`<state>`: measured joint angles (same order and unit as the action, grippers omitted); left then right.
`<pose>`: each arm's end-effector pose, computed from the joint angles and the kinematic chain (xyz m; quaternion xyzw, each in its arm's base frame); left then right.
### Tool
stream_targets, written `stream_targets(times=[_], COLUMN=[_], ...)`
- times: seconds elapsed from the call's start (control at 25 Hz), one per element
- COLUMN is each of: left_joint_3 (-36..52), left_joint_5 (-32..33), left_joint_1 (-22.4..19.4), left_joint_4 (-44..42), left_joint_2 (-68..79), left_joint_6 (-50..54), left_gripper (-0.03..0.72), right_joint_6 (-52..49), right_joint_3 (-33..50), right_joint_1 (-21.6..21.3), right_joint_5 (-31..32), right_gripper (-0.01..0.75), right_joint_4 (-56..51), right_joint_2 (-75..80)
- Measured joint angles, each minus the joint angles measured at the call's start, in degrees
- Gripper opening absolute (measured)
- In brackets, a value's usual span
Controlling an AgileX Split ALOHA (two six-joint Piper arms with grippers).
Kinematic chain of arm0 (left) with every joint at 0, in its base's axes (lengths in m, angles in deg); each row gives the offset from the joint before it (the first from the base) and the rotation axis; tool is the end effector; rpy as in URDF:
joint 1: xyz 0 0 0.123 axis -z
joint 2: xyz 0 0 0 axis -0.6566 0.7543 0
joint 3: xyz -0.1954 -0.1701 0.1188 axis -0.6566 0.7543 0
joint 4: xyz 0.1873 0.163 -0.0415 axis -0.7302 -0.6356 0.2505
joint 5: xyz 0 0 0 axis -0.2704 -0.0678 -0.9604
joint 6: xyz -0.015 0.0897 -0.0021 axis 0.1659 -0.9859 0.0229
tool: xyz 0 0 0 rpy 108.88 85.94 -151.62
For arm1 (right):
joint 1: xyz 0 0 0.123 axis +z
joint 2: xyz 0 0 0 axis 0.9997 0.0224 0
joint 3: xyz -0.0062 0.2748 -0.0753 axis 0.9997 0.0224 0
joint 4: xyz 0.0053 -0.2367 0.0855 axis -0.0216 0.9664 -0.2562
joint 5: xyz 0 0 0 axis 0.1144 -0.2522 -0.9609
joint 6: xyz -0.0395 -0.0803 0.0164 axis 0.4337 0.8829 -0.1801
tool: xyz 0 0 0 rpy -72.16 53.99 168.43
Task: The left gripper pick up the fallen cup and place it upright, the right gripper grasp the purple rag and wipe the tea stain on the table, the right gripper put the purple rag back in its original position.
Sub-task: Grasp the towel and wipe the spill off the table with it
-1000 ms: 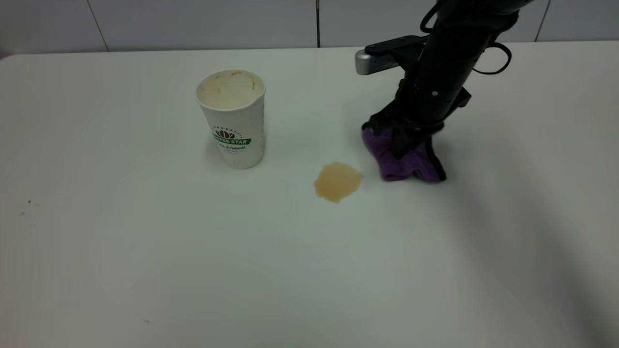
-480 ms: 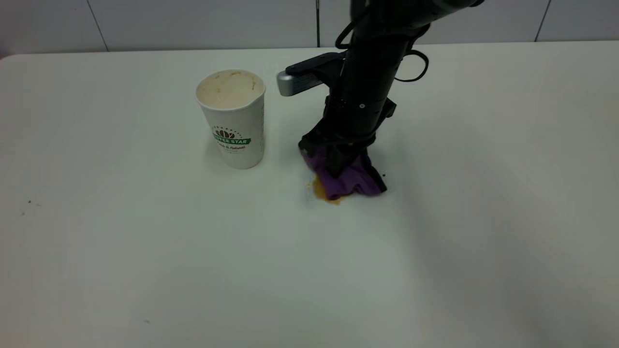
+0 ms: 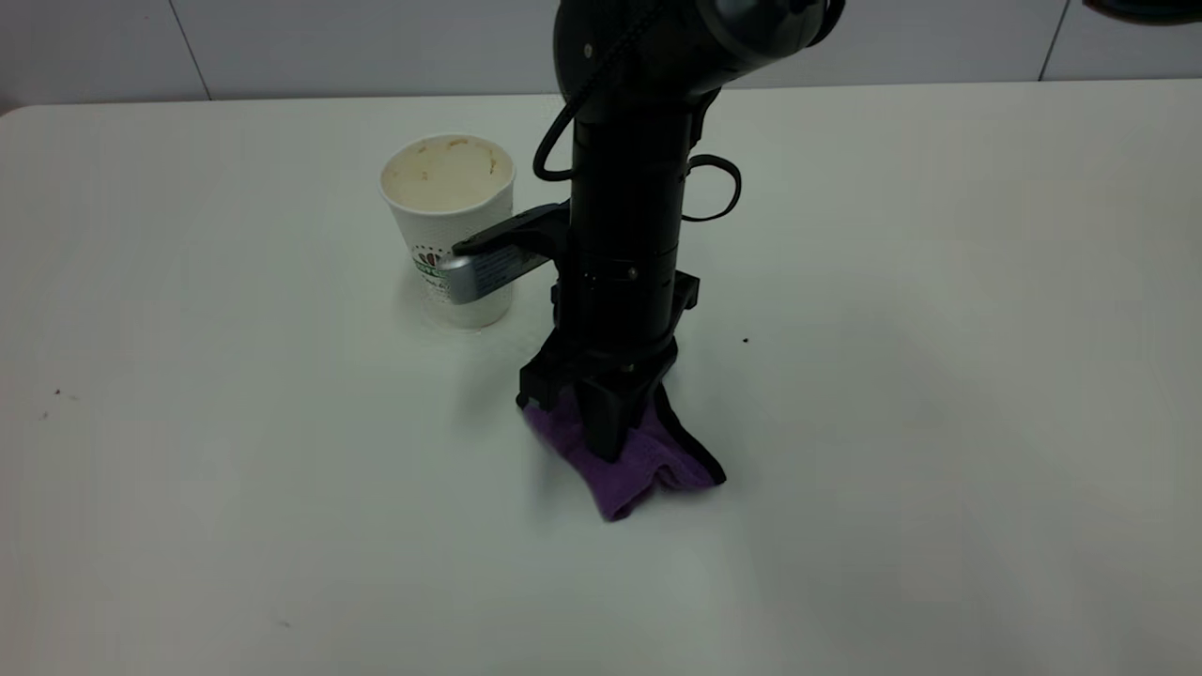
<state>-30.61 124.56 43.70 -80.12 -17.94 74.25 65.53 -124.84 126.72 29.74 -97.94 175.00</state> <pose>-0.0101 -0.0034 0.2676 0.0484 0.8699 -0.0194 0.4904 0.3687 0.3117 0.0059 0.4403 -0.8918 -0.0986 0.0325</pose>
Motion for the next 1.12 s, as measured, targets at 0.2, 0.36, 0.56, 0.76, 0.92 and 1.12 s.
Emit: stream_targets(times=[0.2,0.36,0.56,0.76,0.92,1.12], left_joint_3=[0.00,0.00,0.00,0.00,0.00,0.00], left_joint_5=[0.00,0.00,0.00,-0.02,-0.02,-0.02], left_joint_1=[0.00,0.00,0.00,0.00,0.00,0.00], left_joint_4=[0.00,0.00,0.00,0.00,0.00,0.00], left_joint_2=[0.00,0.00,0.00,0.00,0.00,0.00], left_joint_6=[0.00,0.00,-0.02,-0.08,-0.08,-0.08], left_gripper=[0.513,0.513,0.513,0.513,0.513,0.513], right_joint_6=[-0.63,-5.73,-11.73,-13.74,-14.28,-14.39], right_joint_3=[0.00,0.00,0.00,-0.06,-0.23,-0.57], right_joint_1=[-0.55,-3.02,-9.16,-17.59,-23.37,-28.52], right_joint_5=[-4.04,-6.86,-7.96,-6.80,-4.79,-3.20], right_gripper=[0.050,0.050,0.050,0.053,0.055,0.060], right_joint_4=[2.73,11.39,20.63,22.17,22.26,18.87], right_joint_2=[0.00,0.00,0.00,0.00,0.47,1.09])
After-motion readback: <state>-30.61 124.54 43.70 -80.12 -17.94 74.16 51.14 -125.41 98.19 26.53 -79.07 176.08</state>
